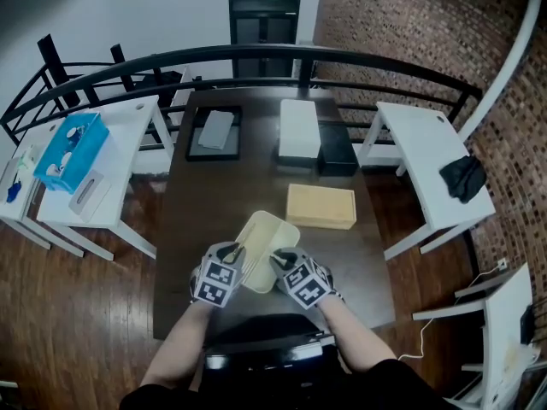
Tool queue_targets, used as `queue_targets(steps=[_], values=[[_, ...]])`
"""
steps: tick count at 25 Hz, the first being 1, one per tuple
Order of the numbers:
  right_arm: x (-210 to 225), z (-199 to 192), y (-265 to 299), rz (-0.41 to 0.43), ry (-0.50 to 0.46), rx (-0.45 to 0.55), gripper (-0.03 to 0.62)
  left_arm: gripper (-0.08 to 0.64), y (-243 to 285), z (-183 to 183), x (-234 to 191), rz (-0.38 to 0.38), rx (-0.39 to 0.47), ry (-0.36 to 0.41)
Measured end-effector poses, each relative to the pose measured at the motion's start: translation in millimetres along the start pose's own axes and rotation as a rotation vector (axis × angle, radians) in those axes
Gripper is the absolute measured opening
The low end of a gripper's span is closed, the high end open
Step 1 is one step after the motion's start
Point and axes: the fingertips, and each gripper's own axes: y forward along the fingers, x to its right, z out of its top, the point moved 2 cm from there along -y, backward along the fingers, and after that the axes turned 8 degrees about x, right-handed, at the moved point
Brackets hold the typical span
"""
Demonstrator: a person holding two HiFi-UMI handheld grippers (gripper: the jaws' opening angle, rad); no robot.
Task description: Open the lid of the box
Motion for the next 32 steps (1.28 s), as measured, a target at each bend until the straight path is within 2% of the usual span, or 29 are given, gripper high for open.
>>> queue_targets(steps=[8,15,17,20,21,23,25,27,30,32], values=[[0,-1,-1,-0.002,0.004,0.004,0.048,0.017,1,2,3,-0.004,-0.031,0.009],[1,-3,-4,0.000,0.023,0.004,0.048,0.015,-1,9,8,-0.011,-0.012,0.020],[0,-4,-2,-0.004,0.020,-0.011,0.048,0.014,-3,13,8,0.001,-0.001,0.066],[-1,-2,2,-0.016,-0.013,-0.047,0.048,0.009,-6,31,8,0.023,0.033,0.177],[-1,-2,2,-0.016,-0.023,-0.060,0.048,0.009,-8,36,7,0.025,0.049,0.167],[-2,0,1,-0.009,-0.030,-0.074,0.048,0.009,-17,43,-5,0.047,0.096,0.056],[-1,-2,3,-0.013,-0.024,-0.070,0.048,0.009,-33,44,-29,0.099,0.142,-0.067],[0,-3,4,-0.017,-0.022,-0.066,0.048,0.009,-52,34,-59,0.178,0.154,-0.146],[1,-3,3,-0.021,-0.023,-0.065,0.048,0.009,-79,-8,-101,0.311,0.095,-0.198],[0,-3,3,-0.022,-0.023,-0.064,0.048,0.009,-92,-48,-115,0.368,0.027,-0.229]])
